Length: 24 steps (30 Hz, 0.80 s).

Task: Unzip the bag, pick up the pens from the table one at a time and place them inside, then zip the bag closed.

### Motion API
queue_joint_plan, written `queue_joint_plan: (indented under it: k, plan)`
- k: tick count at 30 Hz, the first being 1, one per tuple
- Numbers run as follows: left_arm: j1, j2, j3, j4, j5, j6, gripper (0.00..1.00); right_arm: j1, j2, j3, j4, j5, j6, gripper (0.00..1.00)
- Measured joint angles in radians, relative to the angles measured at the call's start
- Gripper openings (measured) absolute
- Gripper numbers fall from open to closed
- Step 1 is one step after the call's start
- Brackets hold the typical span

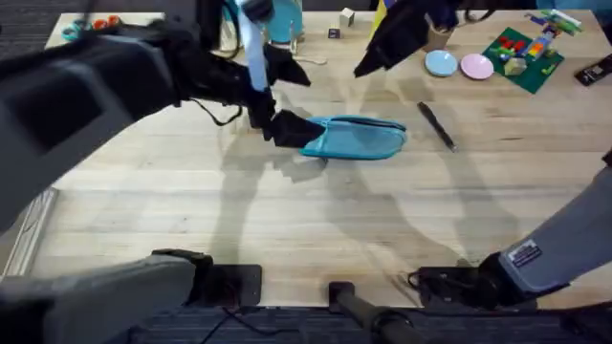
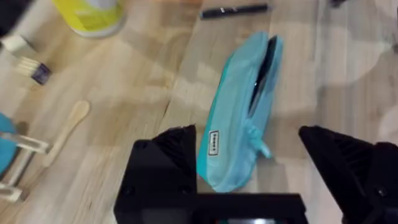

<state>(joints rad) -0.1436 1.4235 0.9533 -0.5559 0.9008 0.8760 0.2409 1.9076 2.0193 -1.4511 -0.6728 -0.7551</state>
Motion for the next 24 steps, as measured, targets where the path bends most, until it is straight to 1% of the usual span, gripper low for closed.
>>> queue_joint_plan:
  k: [3,6,10,15,19,24]
  plan:
    - [0.0,-0.1,0.007,-0.052,-0.015,-0.05,0.993,0.0,0.0,0.084,-0.054,0.039,0.016,0.997]
    - [0.0,-0.19,0.009,-0.132,-0.059,-0.091,0.993,0.0,0.0,0.14,-0.08,0.071,0.035,0.997]
    - [0.0,-0.297,0.009,-0.258,-0.135,-0.143,0.993,0.0,0.0,0.161,-0.085,0.092,0.05,0.997]
    - [0.0,-0.411,0.009,-0.367,-0.203,-0.203,0.992,0.0,0.0,0.161,-0.088,0.104,0.053,0.997]
    - [0.0,-0.489,0.009,-0.396,-0.243,-0.222,0.992,0.0,0.0,0.161,-0.088,0.105,0.053,0.997]
    - [0.0,-0.53,0.009,-0.398,-0.263,-0.23,0.993,0.0,0.0,0.161,-0.092,0.131,0.072,0.997]
